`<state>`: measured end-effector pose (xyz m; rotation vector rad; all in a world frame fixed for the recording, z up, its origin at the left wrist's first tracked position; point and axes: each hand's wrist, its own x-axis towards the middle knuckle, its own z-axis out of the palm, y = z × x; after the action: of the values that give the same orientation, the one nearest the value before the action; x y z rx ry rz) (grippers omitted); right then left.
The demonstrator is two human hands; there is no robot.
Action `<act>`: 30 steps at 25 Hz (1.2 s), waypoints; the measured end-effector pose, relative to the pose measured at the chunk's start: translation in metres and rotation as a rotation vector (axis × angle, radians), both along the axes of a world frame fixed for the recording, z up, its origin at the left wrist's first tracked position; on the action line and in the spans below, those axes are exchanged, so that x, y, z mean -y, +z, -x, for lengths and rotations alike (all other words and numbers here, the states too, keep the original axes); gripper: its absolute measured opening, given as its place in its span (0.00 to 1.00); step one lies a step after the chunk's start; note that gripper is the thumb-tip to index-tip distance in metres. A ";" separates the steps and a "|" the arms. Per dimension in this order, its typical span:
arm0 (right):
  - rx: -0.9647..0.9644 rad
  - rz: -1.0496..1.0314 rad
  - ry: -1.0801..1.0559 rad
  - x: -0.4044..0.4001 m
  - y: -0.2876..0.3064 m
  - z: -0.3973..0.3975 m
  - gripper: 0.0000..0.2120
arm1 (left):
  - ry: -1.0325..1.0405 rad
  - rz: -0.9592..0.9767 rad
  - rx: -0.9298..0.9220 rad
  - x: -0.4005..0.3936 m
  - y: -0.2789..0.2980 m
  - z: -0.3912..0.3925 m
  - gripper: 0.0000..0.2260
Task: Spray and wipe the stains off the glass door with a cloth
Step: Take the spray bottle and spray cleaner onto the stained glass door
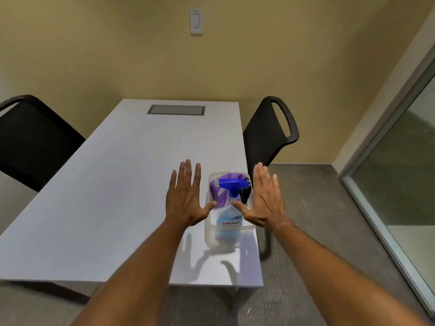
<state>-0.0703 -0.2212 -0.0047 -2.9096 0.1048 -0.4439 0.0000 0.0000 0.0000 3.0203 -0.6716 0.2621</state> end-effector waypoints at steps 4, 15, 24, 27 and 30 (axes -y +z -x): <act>-0.129 -0.463 0.035 -0.008 -0.009 -0.007 0.52 | -0.012 0.003 0.029 0.009 -0.012 0.000 0.50; -0.302 -1.237 -0.004 -0.035 -0.004 -0.034 0.31 | 0.007 -0.027 -0.006 0.005 -0.030 0.001 0.50; -0.159 -1.360 -0.065 -0.023 0.012 -0.040 0.25 | -0.031 -0.009 0.018 0.008 -0.014 -0.007 0.50; -0.091 -1.348 -0.077 -0.011 0.035 -0.044 0.25 | -0.050 0.031 0.051 0.013 0.001 -0.012 0.49; -0.066 -1.363 -0.046 0.005 0.060 -0.046 0.32 | -0.098 0.078 0.069 0.025 0.025 -0.019 0.49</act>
<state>-0.0244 -0.2260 0.0551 -1.5760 0.3256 -0.1477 0.0189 -0.0253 0.0253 2.9061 -0.7933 0.3807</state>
